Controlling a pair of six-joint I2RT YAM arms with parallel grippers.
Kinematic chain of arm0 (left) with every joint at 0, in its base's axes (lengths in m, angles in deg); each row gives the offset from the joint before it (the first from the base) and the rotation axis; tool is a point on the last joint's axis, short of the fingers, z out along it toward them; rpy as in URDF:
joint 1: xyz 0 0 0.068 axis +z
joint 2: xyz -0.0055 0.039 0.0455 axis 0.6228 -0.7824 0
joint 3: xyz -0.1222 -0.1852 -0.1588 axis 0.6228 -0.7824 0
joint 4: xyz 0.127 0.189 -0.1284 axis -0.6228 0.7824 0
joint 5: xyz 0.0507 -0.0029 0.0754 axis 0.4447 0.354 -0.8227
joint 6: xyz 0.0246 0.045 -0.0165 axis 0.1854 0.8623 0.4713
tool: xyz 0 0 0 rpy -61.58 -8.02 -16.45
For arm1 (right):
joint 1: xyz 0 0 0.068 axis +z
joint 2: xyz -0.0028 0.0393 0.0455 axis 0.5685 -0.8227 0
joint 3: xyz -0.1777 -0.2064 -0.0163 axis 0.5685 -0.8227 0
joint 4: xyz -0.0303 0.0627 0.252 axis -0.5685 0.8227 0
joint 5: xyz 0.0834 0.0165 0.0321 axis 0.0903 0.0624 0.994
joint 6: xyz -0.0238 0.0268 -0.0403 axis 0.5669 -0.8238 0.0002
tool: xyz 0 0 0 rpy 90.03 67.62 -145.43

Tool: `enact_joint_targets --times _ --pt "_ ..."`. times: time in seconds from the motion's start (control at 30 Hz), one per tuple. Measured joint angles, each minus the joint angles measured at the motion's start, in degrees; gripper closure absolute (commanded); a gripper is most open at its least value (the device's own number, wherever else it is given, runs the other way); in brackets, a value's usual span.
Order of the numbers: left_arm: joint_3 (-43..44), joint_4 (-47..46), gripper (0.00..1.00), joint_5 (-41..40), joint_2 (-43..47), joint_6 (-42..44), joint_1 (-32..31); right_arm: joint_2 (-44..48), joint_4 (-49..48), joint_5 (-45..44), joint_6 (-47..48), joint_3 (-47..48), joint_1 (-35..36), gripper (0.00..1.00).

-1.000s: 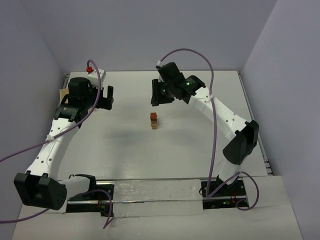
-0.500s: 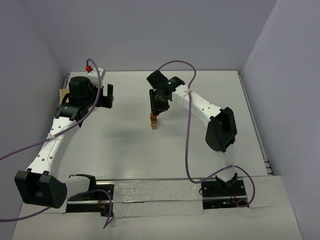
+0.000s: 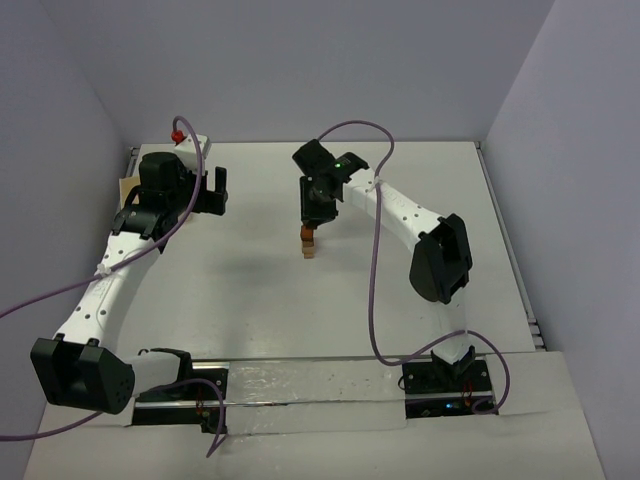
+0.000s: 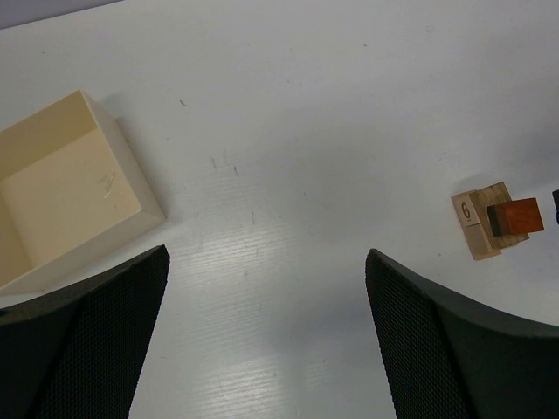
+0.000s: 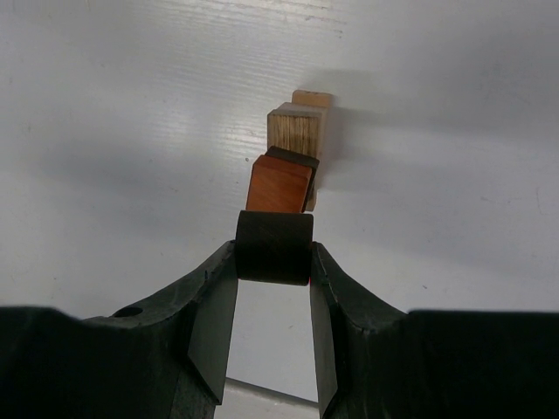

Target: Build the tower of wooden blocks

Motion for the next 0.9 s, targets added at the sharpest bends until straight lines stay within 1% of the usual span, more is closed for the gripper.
enact_joint_targets --times 0.37,0.57,0.8,0.9 --pt "0.0 0.0 0.01 -0.3 -0.2 -0.3 0.0 -2.7 0.3 -0.9 -1.8 1.3 0.2 1.00" --pt "0.0 -0.1 0.01 -0.3 -0.2 -0.3 0.0 -3.1 0.4 -2.1 -2.3 2.0 0.7 0.94" --pt "0.0 -0.1 0.01 -0.3 -0.2 -0.3 0.0 -3.9 0.4 -2.4 -3.0 2.0 1.7 0.91" --pt "0.0 -0.1 0.01 -0.4 -0.2 -0.3 0.0 -4.4 0.4 -2.5 -3.0 2.0 1.8 0.88"
